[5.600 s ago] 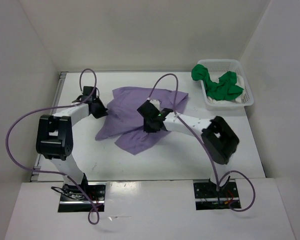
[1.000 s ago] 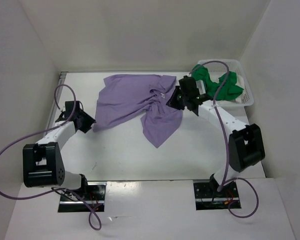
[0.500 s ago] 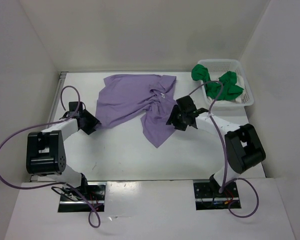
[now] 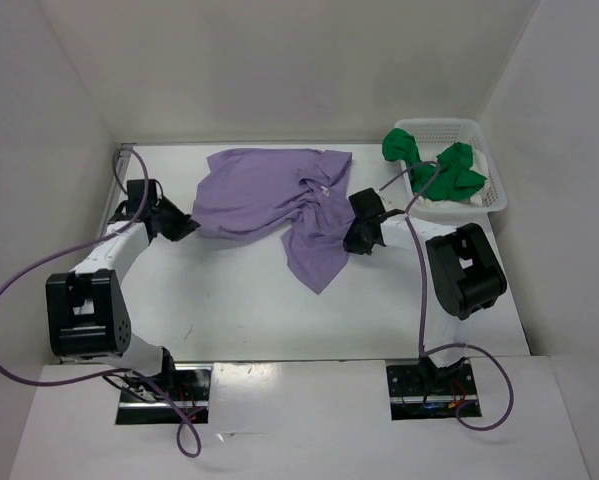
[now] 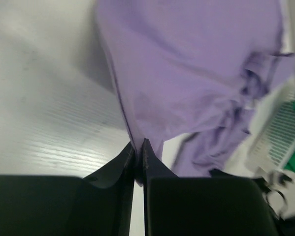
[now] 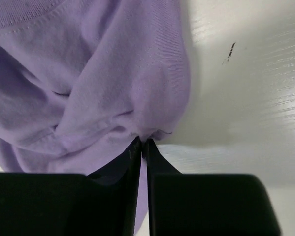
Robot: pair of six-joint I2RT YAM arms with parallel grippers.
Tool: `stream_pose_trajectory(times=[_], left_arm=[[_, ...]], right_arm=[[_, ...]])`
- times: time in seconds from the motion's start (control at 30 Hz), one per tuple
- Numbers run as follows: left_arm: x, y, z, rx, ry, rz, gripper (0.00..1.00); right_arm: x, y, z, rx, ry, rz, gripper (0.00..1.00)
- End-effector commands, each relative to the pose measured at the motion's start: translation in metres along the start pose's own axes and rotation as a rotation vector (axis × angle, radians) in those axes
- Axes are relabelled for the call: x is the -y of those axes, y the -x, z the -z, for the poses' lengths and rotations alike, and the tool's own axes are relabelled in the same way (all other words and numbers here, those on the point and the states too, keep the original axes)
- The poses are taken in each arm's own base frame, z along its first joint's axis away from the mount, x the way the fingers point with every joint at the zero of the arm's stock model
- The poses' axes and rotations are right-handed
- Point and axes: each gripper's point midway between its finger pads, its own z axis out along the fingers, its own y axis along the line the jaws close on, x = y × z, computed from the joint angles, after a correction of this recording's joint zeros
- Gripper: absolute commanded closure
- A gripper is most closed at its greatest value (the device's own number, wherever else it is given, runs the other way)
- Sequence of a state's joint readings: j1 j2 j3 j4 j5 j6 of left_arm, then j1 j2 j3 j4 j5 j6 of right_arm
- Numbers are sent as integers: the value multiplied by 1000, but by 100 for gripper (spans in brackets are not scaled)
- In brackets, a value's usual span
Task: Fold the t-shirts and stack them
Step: Flatten out the tshirt
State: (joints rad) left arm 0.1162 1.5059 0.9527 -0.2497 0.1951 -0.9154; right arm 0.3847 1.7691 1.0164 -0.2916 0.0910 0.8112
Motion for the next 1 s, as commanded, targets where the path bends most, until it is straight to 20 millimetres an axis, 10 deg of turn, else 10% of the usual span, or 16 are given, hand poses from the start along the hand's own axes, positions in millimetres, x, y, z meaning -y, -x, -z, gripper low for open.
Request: stream_pose_trajectory(times=[0.0, 0.13, 0.2, 0.33, 0.5, 0.7, 0.97], left_arm=[[51, 5, 53, -34, -159, 6, 88], [34, -23, 66, -142, -128, 37, 78], [13, -26, 59, -127, -89, 59, 41], [-35, 9, 37, -8, 49, 69, 6], [-20, 51, 3, 64, 31, 64, 7], [-7, 41, -50, -15, 68, -71, 11], [-24, 16, -108, -123, 141, -133, 61]], right_arm=[[-9, 30, 6, 81, -3, -3, 90], [6, 50, 53, 133, -1, -26, 91], [14, 57, 74, 165, 10, -23, 91], [39, 58, 81, 171, -23, -41, 91], [44, 58, 75, 163, -39, -28, 89], [50, 54, 62, 143, -70, -3, 89], [47, 55, 59, 134, -48, -11, 89]])
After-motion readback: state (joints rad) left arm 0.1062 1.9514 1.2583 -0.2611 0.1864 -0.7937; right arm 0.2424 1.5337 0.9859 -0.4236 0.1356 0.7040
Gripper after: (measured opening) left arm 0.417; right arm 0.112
